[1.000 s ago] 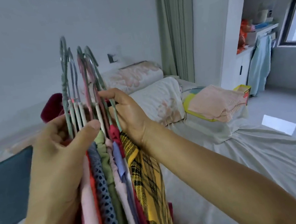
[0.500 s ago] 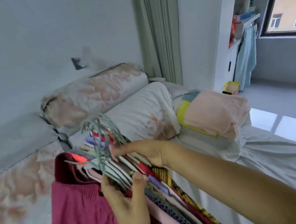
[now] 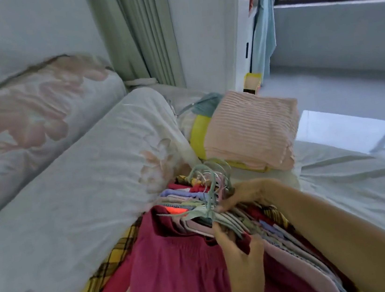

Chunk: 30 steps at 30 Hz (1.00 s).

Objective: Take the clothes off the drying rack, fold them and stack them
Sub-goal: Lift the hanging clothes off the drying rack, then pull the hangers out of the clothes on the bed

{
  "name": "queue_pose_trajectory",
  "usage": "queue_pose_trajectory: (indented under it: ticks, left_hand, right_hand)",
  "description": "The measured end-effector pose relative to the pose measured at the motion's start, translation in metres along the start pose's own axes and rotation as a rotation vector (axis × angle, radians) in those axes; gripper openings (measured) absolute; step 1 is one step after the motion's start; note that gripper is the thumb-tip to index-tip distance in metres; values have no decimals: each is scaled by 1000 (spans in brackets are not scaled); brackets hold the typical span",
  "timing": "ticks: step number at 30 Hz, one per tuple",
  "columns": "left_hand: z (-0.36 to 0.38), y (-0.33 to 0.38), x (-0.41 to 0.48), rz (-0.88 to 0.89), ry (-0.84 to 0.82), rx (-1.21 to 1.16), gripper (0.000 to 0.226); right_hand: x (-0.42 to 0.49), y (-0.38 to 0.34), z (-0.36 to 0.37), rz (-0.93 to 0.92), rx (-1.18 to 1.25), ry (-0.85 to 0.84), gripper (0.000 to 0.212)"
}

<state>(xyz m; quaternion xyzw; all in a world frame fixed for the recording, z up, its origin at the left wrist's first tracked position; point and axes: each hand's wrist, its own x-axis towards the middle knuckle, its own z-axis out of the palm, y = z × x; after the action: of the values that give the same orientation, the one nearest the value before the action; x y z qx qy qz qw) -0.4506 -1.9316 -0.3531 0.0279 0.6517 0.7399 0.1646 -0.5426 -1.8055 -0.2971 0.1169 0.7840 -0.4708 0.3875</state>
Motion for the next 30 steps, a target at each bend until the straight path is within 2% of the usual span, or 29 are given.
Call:
queue_pose_trajectory:
  ticks: [1, 3, 6, 8, 10, 12, 13, 14, 16, 18, 19, 21, 23, 24, 27, 30]
  left_hand:
    - [4, -12, 18, -12, -46, 23, 79]
    - [12, -42, 55, -46, -126, 163, 87]
    - [11, -90, 99, -116, -283, 445, 88]
    - [0, -122, 111, -155, -350, 615, 87]
    - [-15, -150, 107, -191, -405, 687, 88]
    - [-40, -171, 91, -229, -445, 758, 99]
    - [-53, -184, 82, -171, -428, 806, 100]
    - [-70, -197, 76, -87, -410, 901, 96]
    - [-100, -228, 71, -30, -400, 960, 86]
    - [-130, -264, 63, 45, -372, 1070, 63]
    - [-132, -258, 62, 19, -326, 1049, 57]
    - [-125, -233, 67, -230, -360, 826, 63]
    - [-118, -216, 77, -375, -357, 773, 84]
    - [-114, -212, 85, -400, -302, 739, 87]
    - [-106, -185, 119, -333, -106, 562, 57]
    - [-101, -150, 154, -218, 23, 496, 48]
  right_hand:
    - [15, 10, -10, 26, 10, 42, 32]
    - [50, 40, -26, -14, 20, 209, 37]
    - [87, 95, -34, 39, 50, 558, 59]
    - [95, 135, -16, 104, 84, 688, 57]
    - [95, 177, 12, 199, 47, 709, 51]
    - [95, 215, 40, 238, -164, 682, 49]
    - [93, 227, 51, 240, -246, 686, 51]
    - [97, 241, 59, 226, -258, 695, 51]
    - [100, 251, 68, 241, -275, 731, 49]
    - [104, 239, 68, 275, -346, 768, 50]
    - [109, 232, 66, 310, -348, 793, 52]
    - [124, 218, 60, 289, -224, 812, 55]
    - [146, 207, 57, 265, -210, 770, 51]
    - [154, 201, 55, 275, -240, 737, 51]
    - [167, 190, 46, 331, -290, 656, 52]
    - [171, 168, 37, 244, -235, 645, 44]
